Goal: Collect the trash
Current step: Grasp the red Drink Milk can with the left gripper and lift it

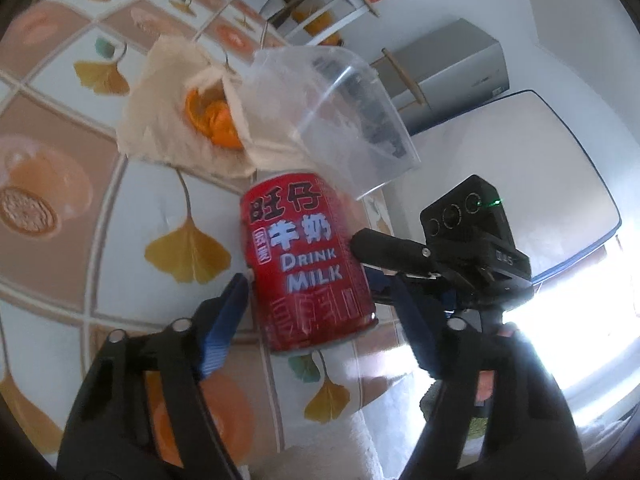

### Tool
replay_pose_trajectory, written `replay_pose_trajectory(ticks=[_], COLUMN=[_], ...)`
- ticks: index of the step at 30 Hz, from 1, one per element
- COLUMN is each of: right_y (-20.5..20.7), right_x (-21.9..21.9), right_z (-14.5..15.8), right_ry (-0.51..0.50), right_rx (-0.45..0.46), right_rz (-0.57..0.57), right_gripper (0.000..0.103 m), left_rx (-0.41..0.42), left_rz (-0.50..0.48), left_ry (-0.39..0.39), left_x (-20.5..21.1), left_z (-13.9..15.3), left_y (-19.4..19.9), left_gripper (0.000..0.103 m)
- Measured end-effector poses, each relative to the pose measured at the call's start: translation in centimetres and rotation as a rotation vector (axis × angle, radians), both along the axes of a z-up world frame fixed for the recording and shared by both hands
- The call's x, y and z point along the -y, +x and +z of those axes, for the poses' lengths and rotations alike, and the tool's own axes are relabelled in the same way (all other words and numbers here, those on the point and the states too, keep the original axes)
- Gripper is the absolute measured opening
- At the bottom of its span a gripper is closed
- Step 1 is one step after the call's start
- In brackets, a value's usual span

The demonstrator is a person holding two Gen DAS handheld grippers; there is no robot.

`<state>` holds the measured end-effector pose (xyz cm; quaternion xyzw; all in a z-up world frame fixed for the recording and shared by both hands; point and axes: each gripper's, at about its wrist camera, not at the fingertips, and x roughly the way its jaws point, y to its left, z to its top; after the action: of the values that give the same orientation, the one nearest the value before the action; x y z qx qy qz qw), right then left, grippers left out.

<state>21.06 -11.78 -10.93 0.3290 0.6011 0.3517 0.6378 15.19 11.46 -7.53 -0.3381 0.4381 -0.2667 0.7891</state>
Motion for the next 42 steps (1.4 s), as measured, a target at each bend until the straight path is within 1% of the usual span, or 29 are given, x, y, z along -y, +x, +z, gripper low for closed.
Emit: replay_pose_trajectory(ticks=[3, 6, 8, 11, 13, 16, 19, 24, 27, 31, 36, 42], right_y=[-0.6, -1.8, -1.7, -2.9, -3.1, -2.7, -2.6, -2.7, -2.5, -2.6, -2.9, -3.3], right_x=[-0.2, -0.7, -2.7, -3.5, -3.8, -3.8, -3.6, -3.0, -2.9, -1.9, -1.7, -1.3], right_z=[0.0, -0.2, -0.1, -0.1, -0.2, -0.4, -0.7, -1.8, -2.3, -2.5, -2.4, -2.7], right_ry=[0.005, 0.017, 0.015, 0.024, 0.03, 0.041, 0.054, 0.094, 0.128, 0.181, 0.209, 0.218], right_rx=[-0.008, -0.028, -0.032, -0.041, -0.046, -0.06, -0.078, -0.107, -0.131, -0.141, -0.143, -0.141], right_rz=[0.016, 0.059, 0.097, 0.145, 0.157, 0.153, 0.146, 0.13, 0.114, 0.088, 0.082, 0.079], right_gripper=[0.051, 0.05, 0.05, 0.05, 0.05, 0.05, 0.05, 0.05, 0.05, 0.05, 0.05, 0.05], left_rx=[-0.02, -0.031, -0.047, -0.07, -0.073, -0.069, -0.071, -0.09, -0.092, -0.101, -0.112, -0.102], left_rz=[-0.002, -0.017, -0.026, -0.033, -0.036, -0.04, -0.047, -0.057, -0.056, -0.057, -0.072, -0.089], left_ry=[0.02, 0.04, 0.045, 0.049, 0.073, 0.119, 0.146, 0.146, 0.153, 0.17, 0.194, 0.237], left_x=[-0.2, -0.4, -0.7, -1.2, -1.2, -0.8, -0.4, -0.1, -0.2, -0.1, 0.4, 1.2], left_z=[0.0, 0.2, 0.4, 0.5, 0.7, 1.2, 1.5, 1.5, 1.9, 1.8, 1.6, 1.6], left_y=[-0.7, -2.1, -3.2, -4.4, -4.8, -4.6, -4.3, -3.3, -3.9, -3.5, -2.8, -2.4], left_gripper=[0.061, 0.061, 0.061, 0.062, 0.063, 0.063, 0.064, 0.065, 0.065, 0.065, 0.067, 0.069])
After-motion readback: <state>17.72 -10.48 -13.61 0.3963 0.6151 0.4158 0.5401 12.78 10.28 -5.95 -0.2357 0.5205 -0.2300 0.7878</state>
